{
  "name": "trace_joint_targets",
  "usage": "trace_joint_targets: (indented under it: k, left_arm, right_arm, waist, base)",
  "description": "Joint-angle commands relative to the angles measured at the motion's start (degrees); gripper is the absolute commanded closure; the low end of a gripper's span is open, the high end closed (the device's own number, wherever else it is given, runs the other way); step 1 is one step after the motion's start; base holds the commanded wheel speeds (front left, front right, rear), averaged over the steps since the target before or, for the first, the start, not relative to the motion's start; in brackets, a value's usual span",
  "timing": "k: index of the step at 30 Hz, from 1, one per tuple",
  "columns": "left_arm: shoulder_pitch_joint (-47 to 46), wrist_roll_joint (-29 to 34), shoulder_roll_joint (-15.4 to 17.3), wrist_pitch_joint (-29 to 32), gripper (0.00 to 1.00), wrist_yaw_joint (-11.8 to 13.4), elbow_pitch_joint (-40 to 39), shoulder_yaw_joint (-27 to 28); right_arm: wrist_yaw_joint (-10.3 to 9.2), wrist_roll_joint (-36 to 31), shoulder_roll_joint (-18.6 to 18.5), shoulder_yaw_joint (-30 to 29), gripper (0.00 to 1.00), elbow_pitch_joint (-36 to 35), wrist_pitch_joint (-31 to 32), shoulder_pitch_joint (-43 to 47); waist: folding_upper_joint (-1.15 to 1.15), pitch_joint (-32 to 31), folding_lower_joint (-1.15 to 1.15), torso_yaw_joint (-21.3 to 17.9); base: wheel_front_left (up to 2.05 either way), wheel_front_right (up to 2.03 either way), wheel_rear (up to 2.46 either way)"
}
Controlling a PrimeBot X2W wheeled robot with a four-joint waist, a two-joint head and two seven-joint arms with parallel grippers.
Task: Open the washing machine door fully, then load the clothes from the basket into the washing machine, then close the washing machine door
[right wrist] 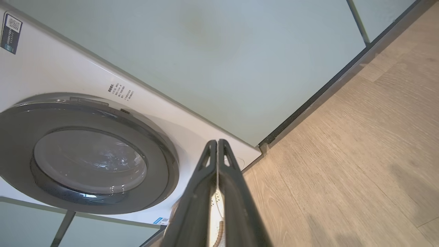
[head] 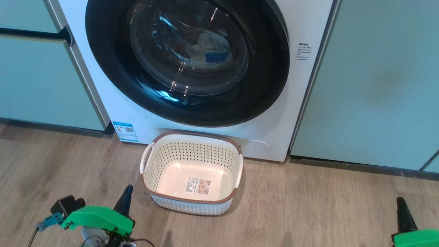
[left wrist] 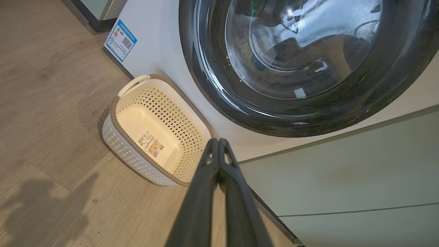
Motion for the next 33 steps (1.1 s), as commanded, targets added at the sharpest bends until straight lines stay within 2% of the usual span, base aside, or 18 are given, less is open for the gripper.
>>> trace_joint_targets:
  k: [1,33]
  left_arm:
    - [-2.55,-1.21,0.42,0.47,1.0,-0.05,-2.25,2.16]
    - [-2.28,-16.92,-2.58,5.57,1.0,-0.06,-6.89,6.34]
  right_arm:
    - [-0.09,1.65,-0.14,0.17,1.0,-2.21,0.37,-3.28]
    - [-0.14,21.61,-0.17,-0.18,1.0,-4.82,5.58,-5.11]
  waist:
    - [0.0,0.04,0.0,0.04]
    - [0.0,1.1,0.0,1.08]
  base:
    - [0.0,0.0,0.0]
    - [0.0,0.0,0.0]
